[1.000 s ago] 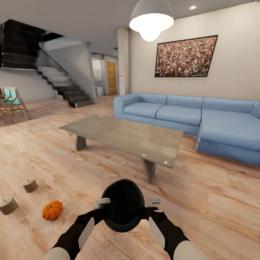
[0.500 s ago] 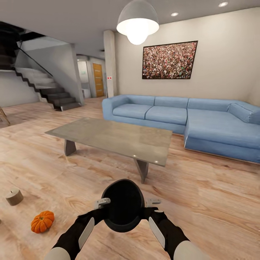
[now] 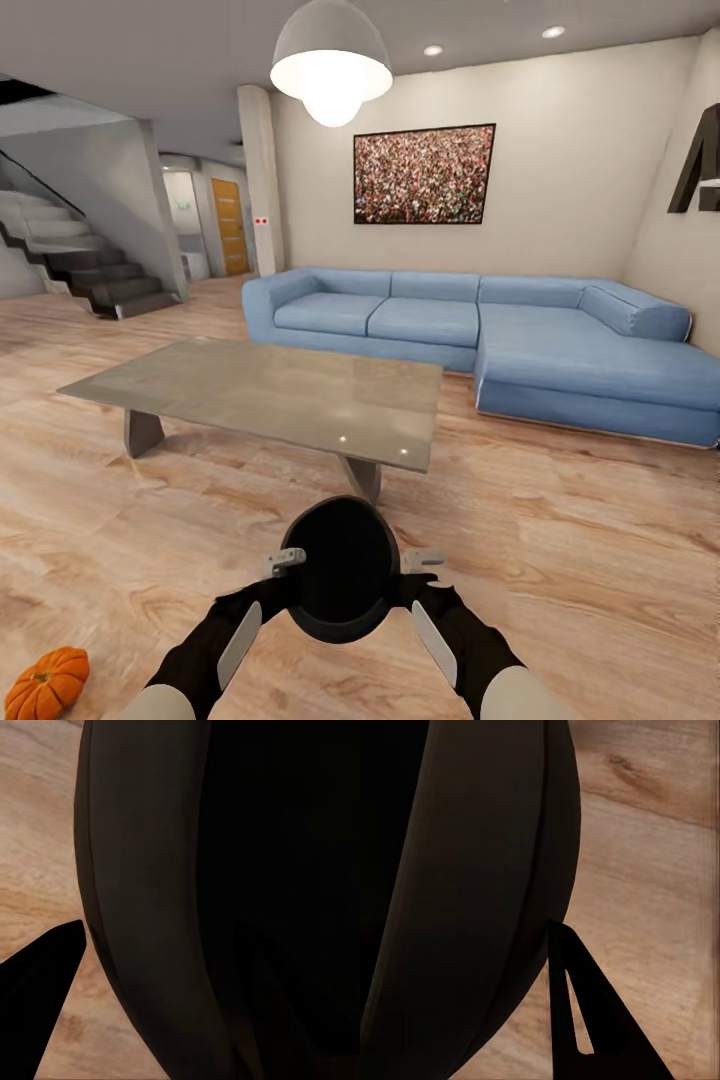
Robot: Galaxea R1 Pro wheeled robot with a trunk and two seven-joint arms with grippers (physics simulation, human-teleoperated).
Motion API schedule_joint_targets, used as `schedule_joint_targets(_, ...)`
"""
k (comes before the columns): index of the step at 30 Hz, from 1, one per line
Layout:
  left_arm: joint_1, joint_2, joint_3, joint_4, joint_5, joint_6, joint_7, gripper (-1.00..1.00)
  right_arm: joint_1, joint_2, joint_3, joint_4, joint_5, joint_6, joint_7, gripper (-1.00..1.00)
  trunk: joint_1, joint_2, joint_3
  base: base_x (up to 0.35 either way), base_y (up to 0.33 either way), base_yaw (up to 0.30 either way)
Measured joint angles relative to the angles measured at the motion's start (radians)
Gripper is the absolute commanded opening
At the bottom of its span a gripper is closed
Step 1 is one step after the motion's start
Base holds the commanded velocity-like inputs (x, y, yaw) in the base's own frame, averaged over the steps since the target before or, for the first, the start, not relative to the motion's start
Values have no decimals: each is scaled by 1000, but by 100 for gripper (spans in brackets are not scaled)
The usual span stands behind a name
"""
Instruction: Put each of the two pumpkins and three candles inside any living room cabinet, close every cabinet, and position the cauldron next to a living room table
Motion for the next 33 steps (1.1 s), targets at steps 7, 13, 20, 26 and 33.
schedule_joint_targets(7, 0, 0, 0, 0, -1, 0, 0, -100, 0, 0, 0, 1, 0, 0, 0, -100, 0, 0, 1, 89, 0, -19)
schedule_joint_targets(13, 0, 0, 0, 0, 0, 0, 0, -100, 0, 0, 0, 1, 0, 0, 0, -100, 0, 0, 1, 8, 0, -7)
schedule_joint_targets(20, 0, 0, 0, 0, -1, 0, 0, -100, 0, 0, 0, 0, -1, 0, 0, -100, 0, 0, 1, 0, 0, -105)
schedule_joint_targets(26, 0, 0, 0, 0, -1, 0, 0, -100, 0, 0, 0, 2, -1, 0, 0, -100, 3, -1, -19, 0, 0, -21)
schedule_joint_targets(33, 0, -1, 1, 1, -4, 0, 0, -100, 0, -1, 2, 4, -6, -3, 0, -100, 6, -3, -46, 0, 0, -1)
